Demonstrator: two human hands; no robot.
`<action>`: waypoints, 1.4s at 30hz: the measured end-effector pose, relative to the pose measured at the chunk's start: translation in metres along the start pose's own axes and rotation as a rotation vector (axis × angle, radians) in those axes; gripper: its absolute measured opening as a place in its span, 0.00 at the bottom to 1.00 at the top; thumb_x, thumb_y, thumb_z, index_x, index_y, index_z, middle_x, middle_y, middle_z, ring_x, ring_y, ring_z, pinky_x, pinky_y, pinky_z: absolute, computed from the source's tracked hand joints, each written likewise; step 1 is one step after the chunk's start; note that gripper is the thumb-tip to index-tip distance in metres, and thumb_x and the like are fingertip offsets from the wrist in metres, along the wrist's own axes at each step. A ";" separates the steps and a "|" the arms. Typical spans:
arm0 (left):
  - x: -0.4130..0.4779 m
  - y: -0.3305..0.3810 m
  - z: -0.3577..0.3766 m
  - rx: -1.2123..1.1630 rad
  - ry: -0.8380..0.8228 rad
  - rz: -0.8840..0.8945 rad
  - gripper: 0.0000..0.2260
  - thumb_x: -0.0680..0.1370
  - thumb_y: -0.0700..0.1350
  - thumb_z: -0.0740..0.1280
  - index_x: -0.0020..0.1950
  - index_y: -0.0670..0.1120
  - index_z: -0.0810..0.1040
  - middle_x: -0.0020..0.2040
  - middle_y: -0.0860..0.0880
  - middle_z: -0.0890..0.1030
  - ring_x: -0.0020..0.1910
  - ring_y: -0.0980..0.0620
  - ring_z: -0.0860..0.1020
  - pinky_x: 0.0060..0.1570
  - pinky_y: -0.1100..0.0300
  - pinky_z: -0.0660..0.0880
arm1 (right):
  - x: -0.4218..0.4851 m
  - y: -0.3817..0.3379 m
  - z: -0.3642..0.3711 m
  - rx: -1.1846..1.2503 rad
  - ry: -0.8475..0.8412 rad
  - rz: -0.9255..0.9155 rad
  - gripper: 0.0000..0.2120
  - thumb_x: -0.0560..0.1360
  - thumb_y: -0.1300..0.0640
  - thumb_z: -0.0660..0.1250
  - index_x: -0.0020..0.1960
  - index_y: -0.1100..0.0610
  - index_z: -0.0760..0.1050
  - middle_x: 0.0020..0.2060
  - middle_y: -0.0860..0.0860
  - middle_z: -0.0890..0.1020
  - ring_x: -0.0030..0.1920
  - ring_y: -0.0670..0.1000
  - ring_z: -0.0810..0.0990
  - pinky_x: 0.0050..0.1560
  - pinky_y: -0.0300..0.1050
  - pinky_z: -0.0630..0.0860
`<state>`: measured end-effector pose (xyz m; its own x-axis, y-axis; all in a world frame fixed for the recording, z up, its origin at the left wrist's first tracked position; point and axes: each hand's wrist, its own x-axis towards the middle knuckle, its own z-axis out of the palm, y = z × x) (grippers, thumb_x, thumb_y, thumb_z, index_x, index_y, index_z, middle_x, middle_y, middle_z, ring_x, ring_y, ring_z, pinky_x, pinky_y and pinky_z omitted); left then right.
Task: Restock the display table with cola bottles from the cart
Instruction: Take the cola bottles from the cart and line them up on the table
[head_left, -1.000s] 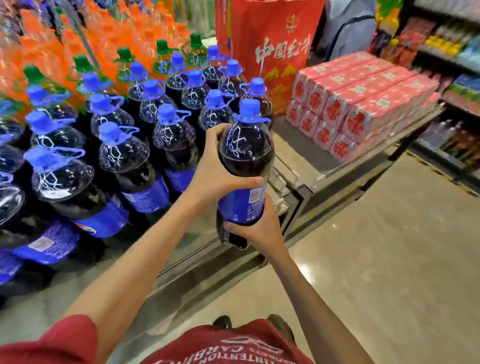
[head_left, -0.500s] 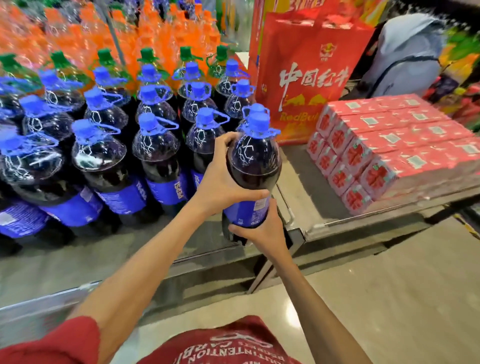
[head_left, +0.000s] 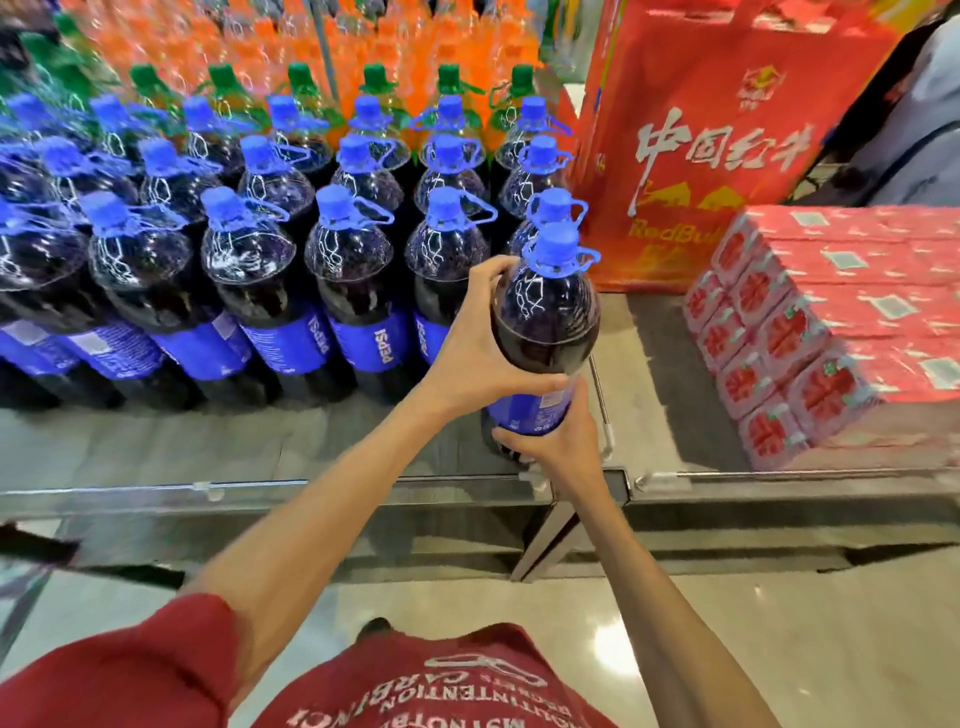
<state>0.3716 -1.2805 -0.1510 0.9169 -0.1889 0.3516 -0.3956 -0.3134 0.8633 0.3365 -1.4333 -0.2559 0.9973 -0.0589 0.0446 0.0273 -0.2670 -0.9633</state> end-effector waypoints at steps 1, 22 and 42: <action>-0.002 0.000 0.002 -0.003 0.007 -0.009 0.50 0.59 0.43 0.86 0.73 0.48 0.59 0.69 0.49 0.69 0.70 0.52 0.71 0.71 0.48 0.70 | 0.000 0.001 -0.002 -0.002 -0.008 -0.005 0.44 0.59 0.53 0.87 0.67 0.52 0.66 0.58 0.45 0.80 0.57 0.41 0.80 0.54 0.43 0.82; -0.016 -0.014 0.023 0.159 0.025 -0.031 0.50 0.58 0.51 0.85 0.73 0.54 0.59 0.70 0.50 0.68 0.69 0.51 0.71 0.66 0.50 0.74 | 0.001 0.028 -0.012 -0.033 -0.062 -0.029 0.43 0.60 0.56 0.86 0.66 0.48 0.64 0.56 0.36 0.76 0.56 0.31 0.76 0.50 0.25 0.73; -0.017 -0.021 0.020 0.155 -0.031 -0.053 0.53 0.60 0.55 0.85 0.75 0.57 0.56 0.74 0.56 0.64 0.73 0.59 0.68 0.69 0.51 0.72 | 0.000 0.042 -0.007 -0.030 -0.072 0.042 0.51 0.60 0.47 0.86 0.73 0.51 0.60 0.63 0.43 0.76 0.62 0.41 0.77 0.61 0.46 0.80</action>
<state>0.3629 -1.2892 -0.1828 0.9357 -0.1959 0.2934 -0.3520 -0.4631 0.8134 0.3376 -1.4516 -0.2943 0.9999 -0.0019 -0.0162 -0.0161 -0.2946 -0.9555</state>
